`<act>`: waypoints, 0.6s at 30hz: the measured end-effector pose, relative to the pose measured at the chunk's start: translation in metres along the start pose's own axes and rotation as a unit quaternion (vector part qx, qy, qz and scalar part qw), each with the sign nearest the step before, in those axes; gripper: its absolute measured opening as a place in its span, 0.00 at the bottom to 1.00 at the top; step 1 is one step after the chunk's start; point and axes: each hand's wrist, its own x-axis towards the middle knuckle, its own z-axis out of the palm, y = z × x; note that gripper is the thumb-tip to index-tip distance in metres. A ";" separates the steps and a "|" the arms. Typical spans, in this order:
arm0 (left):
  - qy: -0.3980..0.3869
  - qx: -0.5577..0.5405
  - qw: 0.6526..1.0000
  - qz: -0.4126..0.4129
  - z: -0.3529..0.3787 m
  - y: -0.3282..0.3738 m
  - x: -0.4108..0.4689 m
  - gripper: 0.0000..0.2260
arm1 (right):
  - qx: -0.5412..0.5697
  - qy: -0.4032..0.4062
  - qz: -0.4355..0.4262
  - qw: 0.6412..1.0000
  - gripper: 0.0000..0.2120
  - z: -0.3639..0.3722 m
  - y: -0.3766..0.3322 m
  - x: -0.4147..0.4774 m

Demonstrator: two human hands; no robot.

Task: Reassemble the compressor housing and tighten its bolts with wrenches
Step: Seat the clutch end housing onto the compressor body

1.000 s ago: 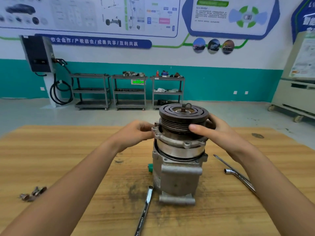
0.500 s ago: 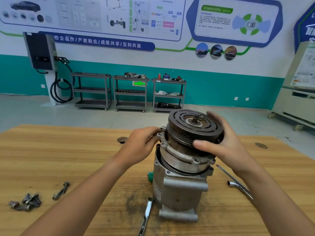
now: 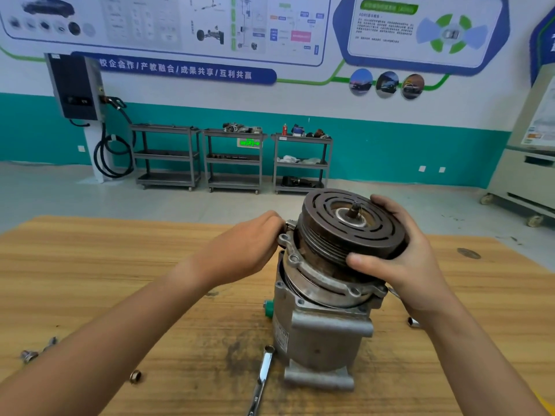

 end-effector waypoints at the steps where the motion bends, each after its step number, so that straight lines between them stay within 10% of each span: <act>1: -0.009 0.010 1.000 0.007 -0.002 -0.001 0.001 0.08 | 0.000 0.001 0.004 1.000 0.39 -0.001 0.000 0.000; 12: -0.125 0.150 0.980 0.027 -0.029 -0.017 0.014 0.13 | 0.008 0.010 0.039 0.999 0.39 0.000 0.002 0.009; 15: -0.105 -0.068 0.991 -0.052 -0.041 -0.005 0.010 0.17 | 0.011 0.012 0.050 0.999 0.36 0.007 0.000 0.016; 18: 0.017 -0.387 0.911 -0.142 -0.041 0.013 0.010 0.18 | -0.005 -0.003 0.052 0.999 0.39 0.011 -0.007 0.020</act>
